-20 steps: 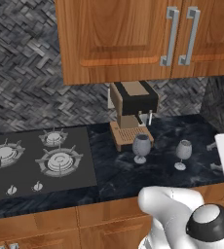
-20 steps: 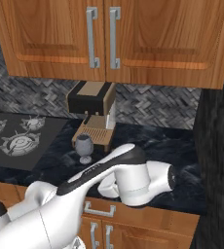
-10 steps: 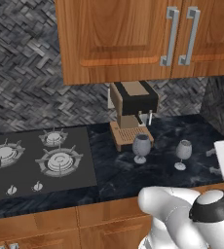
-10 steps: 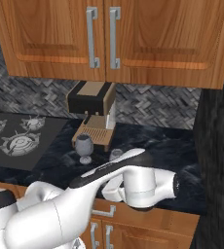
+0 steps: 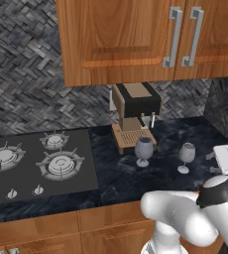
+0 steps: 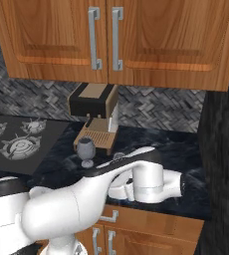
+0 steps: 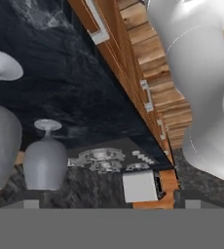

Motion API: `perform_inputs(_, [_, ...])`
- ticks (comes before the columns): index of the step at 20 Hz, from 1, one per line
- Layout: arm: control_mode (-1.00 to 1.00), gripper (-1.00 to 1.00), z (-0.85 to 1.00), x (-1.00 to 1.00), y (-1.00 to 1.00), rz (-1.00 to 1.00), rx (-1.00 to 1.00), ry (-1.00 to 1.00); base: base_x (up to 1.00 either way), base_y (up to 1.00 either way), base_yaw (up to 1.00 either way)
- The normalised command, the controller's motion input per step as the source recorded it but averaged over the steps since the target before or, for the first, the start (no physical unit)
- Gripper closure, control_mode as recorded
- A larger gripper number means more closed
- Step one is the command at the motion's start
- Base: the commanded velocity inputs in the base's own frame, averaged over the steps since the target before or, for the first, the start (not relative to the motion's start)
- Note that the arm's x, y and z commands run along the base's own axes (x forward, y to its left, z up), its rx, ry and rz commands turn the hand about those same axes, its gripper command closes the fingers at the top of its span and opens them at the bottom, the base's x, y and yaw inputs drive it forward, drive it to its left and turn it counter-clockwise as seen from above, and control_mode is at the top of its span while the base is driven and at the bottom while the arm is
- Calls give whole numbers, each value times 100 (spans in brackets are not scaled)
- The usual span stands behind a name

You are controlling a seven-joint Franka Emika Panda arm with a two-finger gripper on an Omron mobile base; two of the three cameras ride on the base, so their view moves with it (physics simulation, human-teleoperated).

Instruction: Retrieve the wine glasses from the counter and place one next to each plate.

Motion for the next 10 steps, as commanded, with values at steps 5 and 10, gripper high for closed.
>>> perform_inputs(5, [-100, -100, -21, 30, -2, -7, 4, 2, 0, 0, 0])
perform_inputs(10, [-100, -100, -22, 29, 0, -5, 0, 0, 0, 0, 0])
